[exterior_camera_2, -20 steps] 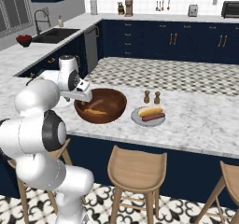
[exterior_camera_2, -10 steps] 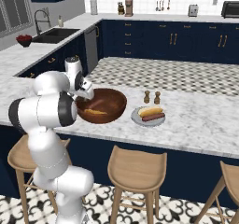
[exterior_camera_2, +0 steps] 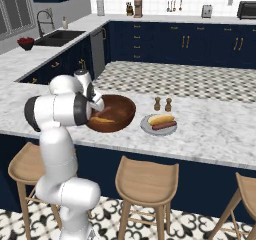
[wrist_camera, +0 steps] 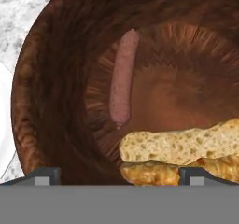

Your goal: Place one bun and one sausage from the bowl on each plate.

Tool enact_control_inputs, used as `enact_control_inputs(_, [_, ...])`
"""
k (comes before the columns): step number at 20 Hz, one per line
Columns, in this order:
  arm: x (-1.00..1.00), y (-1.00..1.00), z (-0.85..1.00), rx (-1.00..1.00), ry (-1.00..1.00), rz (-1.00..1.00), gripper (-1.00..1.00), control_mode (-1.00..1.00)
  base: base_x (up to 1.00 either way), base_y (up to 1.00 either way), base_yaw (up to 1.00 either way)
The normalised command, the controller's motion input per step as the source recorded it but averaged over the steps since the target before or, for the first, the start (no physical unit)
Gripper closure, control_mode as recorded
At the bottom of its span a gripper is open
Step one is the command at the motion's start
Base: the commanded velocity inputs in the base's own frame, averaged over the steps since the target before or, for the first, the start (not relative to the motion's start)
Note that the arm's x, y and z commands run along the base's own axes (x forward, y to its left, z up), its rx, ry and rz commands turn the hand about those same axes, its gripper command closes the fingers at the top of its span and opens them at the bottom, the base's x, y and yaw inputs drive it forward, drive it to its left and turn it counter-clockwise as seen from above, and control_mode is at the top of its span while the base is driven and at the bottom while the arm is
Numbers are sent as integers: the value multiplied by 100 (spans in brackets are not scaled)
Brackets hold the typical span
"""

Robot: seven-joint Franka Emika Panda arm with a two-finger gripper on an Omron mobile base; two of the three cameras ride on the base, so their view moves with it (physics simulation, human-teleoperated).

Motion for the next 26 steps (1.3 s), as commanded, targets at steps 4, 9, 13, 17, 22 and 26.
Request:
enact_control_inputs(4, [49,-9,-41,0,3,-2,-100,-100,0,0,0])
enact_control_inputs(9, [44,-32,-42,-1,5,-1,-100,-100,0,0,0])
enact_control_inputs(13, [32,0,-26,0,4,0,-100,-100,0,0,0])
enact_control_inputs(17, [1,-1,-44,-5,9,0,-100,-100,0,0,0])
enact_control_inputs(22, [0,-17,-32,-2,1,-1,100,-100,0,0,0])
enact_control_inputs(26, [0,-10,0,0,0,0,100,-100,0,0,0])
